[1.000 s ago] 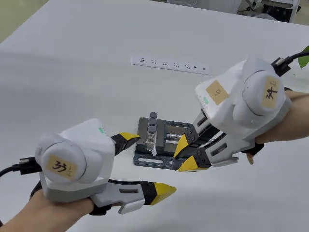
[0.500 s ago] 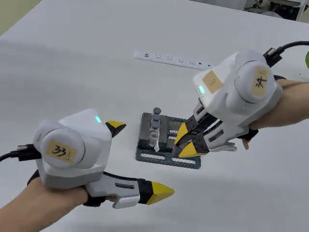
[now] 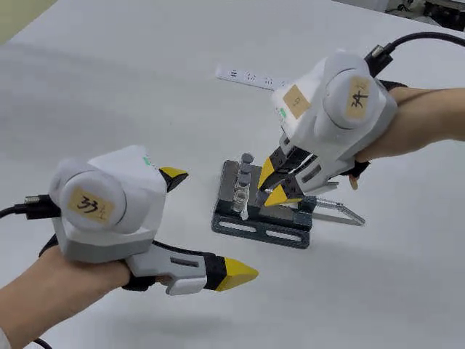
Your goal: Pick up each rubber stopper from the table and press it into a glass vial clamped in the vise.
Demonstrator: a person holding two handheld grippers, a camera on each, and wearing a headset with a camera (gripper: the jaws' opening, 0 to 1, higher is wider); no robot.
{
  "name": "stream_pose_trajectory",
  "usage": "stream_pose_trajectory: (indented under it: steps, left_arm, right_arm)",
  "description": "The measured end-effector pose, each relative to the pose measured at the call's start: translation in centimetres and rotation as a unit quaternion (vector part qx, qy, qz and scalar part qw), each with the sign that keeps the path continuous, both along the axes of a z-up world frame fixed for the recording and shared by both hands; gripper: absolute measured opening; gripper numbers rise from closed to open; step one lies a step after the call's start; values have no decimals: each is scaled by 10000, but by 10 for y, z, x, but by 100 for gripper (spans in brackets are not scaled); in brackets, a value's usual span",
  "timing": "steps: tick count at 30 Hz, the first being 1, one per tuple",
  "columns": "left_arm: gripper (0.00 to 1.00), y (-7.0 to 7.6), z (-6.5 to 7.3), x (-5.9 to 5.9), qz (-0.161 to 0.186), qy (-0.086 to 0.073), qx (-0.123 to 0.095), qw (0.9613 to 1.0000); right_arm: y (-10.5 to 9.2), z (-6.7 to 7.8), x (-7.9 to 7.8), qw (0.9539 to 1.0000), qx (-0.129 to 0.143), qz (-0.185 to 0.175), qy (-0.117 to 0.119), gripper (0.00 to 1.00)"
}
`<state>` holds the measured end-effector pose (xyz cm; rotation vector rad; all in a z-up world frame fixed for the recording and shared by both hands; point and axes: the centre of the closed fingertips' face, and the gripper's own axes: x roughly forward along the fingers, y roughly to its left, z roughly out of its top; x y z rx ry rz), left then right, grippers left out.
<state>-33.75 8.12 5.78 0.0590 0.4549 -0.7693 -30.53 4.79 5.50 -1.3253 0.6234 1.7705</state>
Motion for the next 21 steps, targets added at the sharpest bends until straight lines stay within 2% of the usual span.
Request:
stream_pose_trajectory:
  steps: [8,21]
  left_arm:
    - [96,8,0,1,178,-3,-52,9998]
    - [95,12,-4,-1,292,72,-106,9995]
  right_arm:
    - [7,-11,14,9997,-156,106,-142,5]
    - [15,-22,20,9991,-284,238,-223,5]
